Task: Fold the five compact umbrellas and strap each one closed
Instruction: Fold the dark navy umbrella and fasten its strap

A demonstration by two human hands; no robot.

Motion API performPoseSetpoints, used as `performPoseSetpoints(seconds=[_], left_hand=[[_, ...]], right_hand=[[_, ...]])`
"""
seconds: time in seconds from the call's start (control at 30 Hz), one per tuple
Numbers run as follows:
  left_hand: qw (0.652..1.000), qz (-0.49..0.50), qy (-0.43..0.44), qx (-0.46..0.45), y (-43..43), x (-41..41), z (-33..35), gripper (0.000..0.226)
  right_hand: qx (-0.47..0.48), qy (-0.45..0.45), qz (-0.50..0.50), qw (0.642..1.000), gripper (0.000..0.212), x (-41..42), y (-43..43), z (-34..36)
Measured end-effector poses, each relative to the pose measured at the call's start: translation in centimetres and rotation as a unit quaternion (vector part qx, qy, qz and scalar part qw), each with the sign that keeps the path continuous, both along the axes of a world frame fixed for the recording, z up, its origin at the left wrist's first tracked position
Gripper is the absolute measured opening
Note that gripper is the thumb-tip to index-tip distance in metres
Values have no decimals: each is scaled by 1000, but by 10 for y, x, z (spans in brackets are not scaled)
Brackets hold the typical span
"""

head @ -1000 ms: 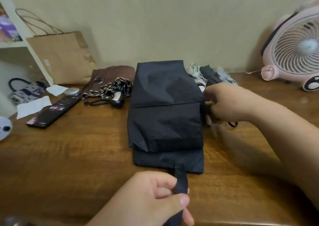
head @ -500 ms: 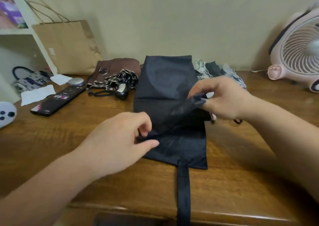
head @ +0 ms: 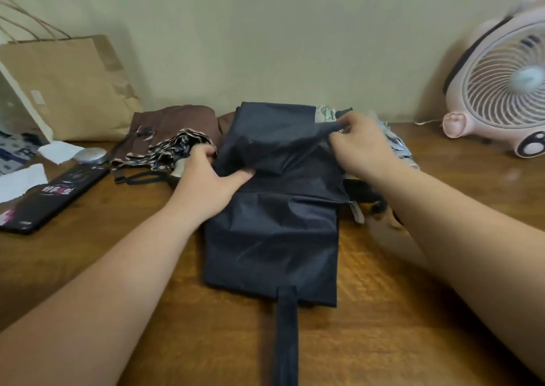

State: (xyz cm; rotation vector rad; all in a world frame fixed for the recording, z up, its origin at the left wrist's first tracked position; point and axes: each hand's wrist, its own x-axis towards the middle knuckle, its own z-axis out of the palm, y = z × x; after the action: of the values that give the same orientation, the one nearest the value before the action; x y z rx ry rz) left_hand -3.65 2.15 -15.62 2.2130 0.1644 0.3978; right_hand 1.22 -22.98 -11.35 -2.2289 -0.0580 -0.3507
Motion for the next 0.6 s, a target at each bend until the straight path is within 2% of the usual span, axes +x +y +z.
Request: performPoseSetpoints(seconds=[0.07,0.13,0.17,0.2,0.27,0.33,0.43,0.53,0.6], left_hand=[[998,8,62,6,3,-5,2,78],[995,-1,98,30,7,-9,7,71],[993,-9,116,19,7,-12,10,70],[991,-21,131,-15,7,-15,14,69],[980,-56,157,-111,8,-16,14,68],[960,-85,187,-190,4,-21,19,58],[954,-81,224,-183,3,-25,25,77],[956,-73,232,-162,1,-32,32,84],[957,-65,215,-184,0,-37,38,66]], right_hand=[[-97,-46,36,994,16,-16,-14,2],[-156,16,135,978,26,-31,-31,4],[-175,62,185,965,40,-37,-38,5],[-178,94,223,954,53,-40,-46,5],[-161,127,267,942,61,-47,-49,2],[-188,99,248,945,59,-50,-43,-9],[-295,-21,180,938,63,-49,-30,-29],[-269,-41,108,956,64,-48,-26,-30],[-244,-65,77,964,58,-51,-26,-27]])
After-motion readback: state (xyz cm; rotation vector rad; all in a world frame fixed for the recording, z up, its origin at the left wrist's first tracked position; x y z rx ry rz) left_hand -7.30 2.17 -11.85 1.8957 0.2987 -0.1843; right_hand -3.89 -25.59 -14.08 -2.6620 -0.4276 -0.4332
